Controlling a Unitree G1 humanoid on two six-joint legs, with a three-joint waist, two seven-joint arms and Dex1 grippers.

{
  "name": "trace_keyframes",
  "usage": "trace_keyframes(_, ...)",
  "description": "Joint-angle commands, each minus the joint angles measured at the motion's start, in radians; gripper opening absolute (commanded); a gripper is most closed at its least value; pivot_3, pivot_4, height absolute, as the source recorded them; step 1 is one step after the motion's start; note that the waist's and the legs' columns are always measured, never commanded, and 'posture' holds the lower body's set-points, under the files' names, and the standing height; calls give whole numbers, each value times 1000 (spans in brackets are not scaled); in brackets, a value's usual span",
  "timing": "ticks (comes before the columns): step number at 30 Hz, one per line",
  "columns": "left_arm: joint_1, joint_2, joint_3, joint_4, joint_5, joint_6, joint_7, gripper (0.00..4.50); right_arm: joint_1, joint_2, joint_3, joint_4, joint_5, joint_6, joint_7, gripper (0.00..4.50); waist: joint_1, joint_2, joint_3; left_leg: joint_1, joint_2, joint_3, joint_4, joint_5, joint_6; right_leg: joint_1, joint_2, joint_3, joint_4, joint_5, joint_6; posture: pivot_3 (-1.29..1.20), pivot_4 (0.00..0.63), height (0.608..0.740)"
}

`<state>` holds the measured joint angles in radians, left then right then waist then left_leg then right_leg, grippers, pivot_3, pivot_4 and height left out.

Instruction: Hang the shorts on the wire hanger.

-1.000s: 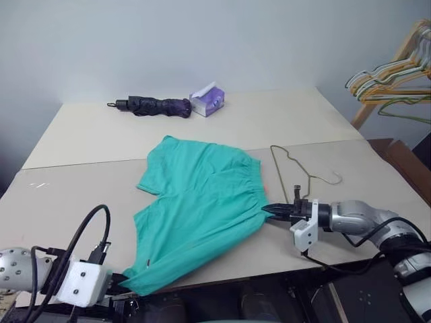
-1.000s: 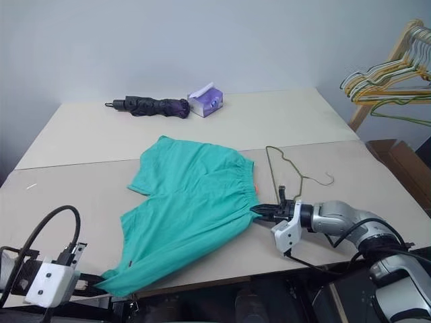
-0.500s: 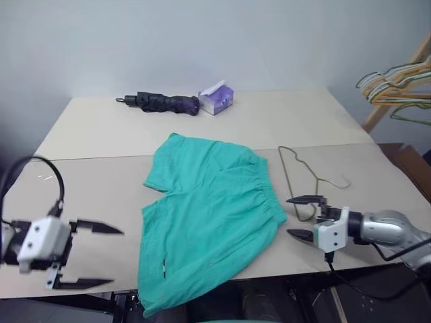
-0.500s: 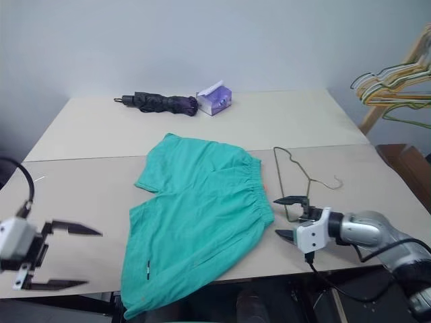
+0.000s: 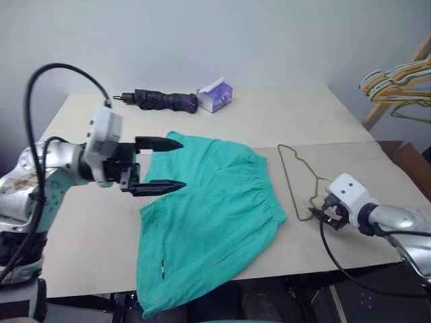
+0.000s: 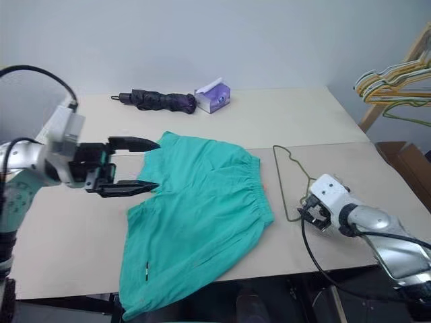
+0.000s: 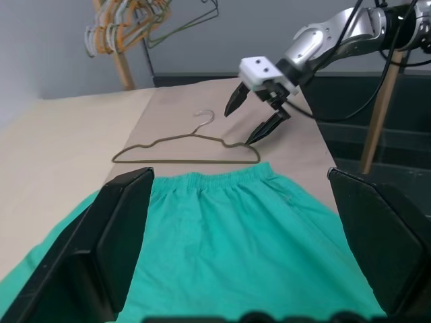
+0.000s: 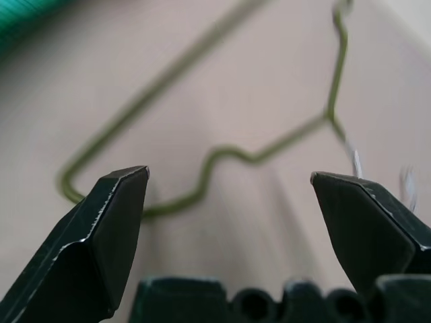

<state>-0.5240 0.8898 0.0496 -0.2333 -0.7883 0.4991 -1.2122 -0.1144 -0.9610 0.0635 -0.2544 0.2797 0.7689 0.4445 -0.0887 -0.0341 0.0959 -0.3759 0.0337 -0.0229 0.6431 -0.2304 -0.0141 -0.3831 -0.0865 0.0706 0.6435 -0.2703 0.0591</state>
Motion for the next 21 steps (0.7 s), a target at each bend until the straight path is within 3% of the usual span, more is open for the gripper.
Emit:
trace_keyframes(1,-41,-16,-3,-4,19,8,-2,4475,-67,68,6,24,-14,161,-37,4500,-11,0,0,-4,0,-1,1,0,0,-4,0,0,1,0,0,-138,50,740)
trace_keyframes(4,-53,-34,-8,-1,34,6,-6,4500,-126,127,22,90,-36,183,-40,3917,-18,-1,-1,-7,0,-1,2,0,0,-6,0,0,2,0,0,-142,47,740)
trace_keyframes(15,-70,-79,-11,34,93,-32,-30,4500,-209,158,24,137,-78,234,-13,97,-31,-2,-5,-8,0,-2,3,0,0,-5,0,-1,2,1,1,-134,31,740)
trace_keyframes(18,-92,-112,-24,65,121,-36,-9,4500,-220,145,19,119,-113,192,-14,44,-32,-2,-7,-8,0,-2,3,0,0,-5,0,-2,2,1,1,-143,17,740)
trace_keyframes(21,-127,-152,-38,96,142,-3,39,4500,-221,108,13,111,-182,33,-20,44,-35,1,-8,-8,0,-2,4,0,0,-6,0,-2,2,1,1,-159,7,740)
